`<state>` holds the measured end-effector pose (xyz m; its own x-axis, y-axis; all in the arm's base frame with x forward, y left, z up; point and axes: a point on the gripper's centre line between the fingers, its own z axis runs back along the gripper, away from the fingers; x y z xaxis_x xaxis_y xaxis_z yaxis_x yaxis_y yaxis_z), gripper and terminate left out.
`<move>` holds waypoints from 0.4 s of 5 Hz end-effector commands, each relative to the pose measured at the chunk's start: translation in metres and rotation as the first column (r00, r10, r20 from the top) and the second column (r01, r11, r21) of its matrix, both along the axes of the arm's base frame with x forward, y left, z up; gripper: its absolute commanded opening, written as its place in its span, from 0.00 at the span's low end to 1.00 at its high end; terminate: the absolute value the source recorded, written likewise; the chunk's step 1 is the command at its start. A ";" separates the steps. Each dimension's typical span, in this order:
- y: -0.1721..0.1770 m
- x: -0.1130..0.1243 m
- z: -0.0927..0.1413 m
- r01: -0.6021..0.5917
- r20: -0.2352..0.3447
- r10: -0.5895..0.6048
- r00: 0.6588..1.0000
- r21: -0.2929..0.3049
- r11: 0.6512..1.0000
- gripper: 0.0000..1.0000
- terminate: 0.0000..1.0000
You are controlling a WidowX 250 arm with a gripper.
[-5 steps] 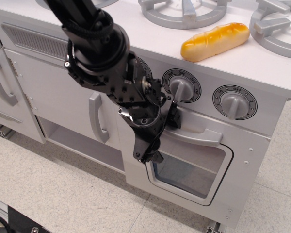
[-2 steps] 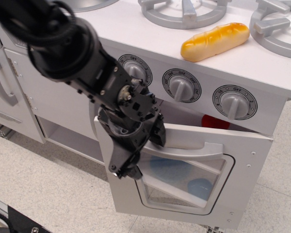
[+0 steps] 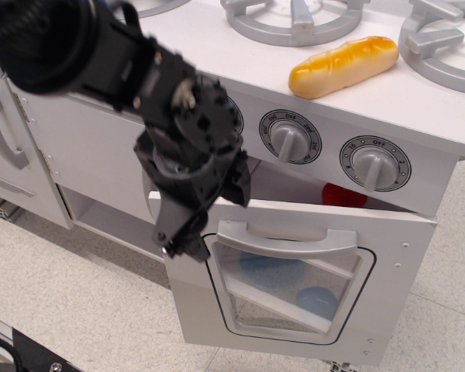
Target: Open oven
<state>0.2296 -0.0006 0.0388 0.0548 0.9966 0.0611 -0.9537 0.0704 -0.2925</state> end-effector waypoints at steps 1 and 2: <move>0.025 0.035 0.009 0.044 -0.158 -0.011 0.987 0.210 0.977 1.00 0.00; 0.039 0.043 0.003 0.008 -0.148 0.023 0.989 0.205 0.979 1.00 0.00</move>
